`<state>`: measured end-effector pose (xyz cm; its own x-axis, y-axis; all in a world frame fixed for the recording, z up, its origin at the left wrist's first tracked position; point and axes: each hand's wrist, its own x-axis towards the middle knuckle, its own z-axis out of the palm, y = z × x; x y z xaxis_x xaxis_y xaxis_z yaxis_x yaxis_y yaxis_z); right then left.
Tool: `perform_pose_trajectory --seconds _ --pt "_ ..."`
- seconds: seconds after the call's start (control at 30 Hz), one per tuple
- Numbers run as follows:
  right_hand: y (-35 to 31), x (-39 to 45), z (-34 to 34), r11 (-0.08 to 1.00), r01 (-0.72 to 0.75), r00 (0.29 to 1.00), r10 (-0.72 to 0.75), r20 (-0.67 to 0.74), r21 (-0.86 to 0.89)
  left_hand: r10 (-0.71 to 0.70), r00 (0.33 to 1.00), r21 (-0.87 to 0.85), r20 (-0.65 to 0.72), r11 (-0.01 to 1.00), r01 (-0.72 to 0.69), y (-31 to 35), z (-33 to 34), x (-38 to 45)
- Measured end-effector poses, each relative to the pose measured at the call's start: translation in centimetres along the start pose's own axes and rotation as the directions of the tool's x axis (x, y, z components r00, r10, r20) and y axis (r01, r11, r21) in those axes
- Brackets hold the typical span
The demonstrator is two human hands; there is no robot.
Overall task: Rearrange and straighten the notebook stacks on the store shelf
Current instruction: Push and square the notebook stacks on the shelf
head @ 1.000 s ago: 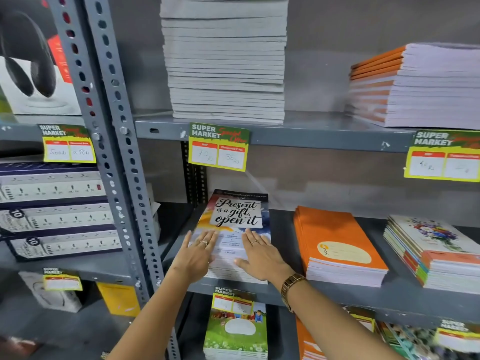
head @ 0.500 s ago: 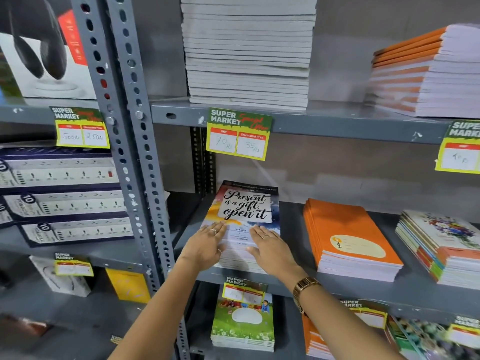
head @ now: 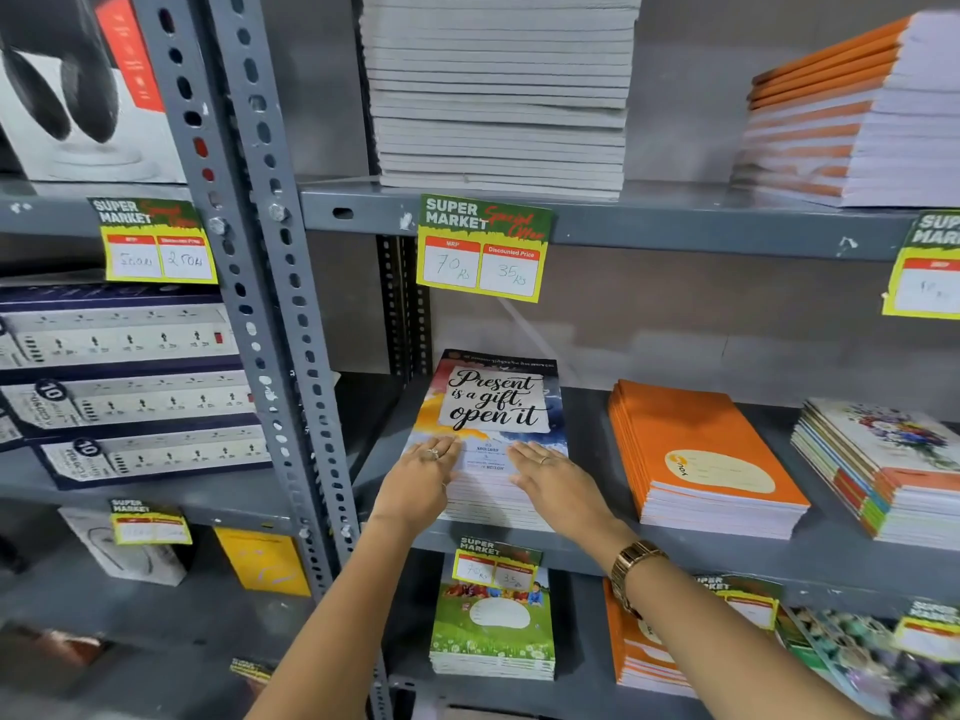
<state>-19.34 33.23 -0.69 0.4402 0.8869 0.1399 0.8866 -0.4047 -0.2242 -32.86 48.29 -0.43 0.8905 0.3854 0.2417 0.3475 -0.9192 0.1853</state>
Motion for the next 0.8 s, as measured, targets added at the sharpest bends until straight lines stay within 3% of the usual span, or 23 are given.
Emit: perform_pose_trajectory --seconds 0.8 --pt "-0.32 -0.35 1.01 1.000 0.012 0.993 -0.015 -0.120 -0.021 0.015 0.998 -0.042 -0.065 0.999 -0.018 -0.09 0.41 -0.35"
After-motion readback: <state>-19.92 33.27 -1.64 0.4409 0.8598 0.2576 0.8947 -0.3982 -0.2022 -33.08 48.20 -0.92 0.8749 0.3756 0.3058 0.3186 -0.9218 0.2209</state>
